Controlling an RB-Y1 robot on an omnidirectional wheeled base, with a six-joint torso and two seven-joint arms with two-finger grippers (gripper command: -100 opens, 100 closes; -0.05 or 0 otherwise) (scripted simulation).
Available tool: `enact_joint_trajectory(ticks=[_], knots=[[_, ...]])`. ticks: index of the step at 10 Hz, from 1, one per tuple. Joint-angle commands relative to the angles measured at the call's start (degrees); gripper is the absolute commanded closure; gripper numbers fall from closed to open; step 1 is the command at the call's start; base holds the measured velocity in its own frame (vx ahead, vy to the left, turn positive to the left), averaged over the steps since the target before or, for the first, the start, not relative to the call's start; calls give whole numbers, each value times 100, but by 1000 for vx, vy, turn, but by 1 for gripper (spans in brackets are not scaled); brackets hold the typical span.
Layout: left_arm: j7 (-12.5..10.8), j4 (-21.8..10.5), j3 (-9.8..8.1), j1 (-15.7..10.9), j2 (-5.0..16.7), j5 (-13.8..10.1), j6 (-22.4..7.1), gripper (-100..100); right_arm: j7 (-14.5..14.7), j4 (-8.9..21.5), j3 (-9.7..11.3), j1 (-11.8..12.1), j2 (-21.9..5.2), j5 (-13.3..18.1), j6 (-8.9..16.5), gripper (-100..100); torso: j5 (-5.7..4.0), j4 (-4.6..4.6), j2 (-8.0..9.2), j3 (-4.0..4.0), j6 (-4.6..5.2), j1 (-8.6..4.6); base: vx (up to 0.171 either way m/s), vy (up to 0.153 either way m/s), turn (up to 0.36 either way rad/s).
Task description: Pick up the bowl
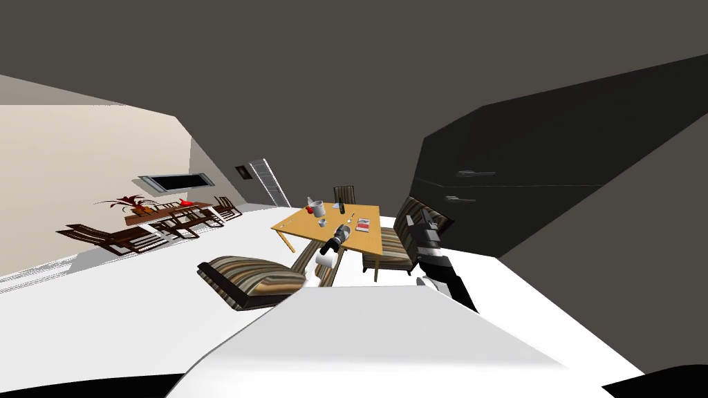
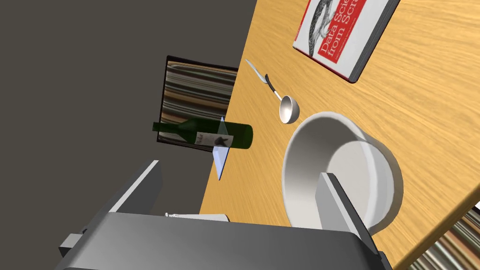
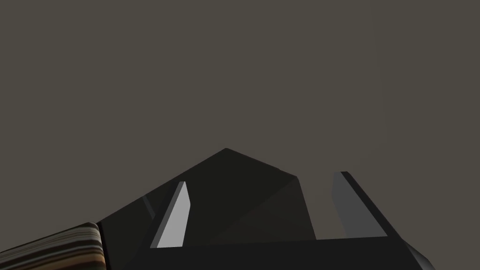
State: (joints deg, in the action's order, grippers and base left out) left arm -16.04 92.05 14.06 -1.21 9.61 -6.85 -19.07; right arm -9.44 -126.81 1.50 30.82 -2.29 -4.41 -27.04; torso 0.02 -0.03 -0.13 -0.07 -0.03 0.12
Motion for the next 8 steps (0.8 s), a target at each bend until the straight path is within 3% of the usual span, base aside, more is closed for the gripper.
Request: enact_joint_trajectory(ticks=[1,8], knots=[[-92,-268,-34,-187,-12,-22,-286,-100,0,0,0,0,0,0,0,0,0,0,0,0,0,0,37,37,-27],[-316,-818,-150,-605,-152,17,-1348,-100,0,0,0,0,0,0,0,0,0,-1,-8,-4,0,3,41,30,-23]])
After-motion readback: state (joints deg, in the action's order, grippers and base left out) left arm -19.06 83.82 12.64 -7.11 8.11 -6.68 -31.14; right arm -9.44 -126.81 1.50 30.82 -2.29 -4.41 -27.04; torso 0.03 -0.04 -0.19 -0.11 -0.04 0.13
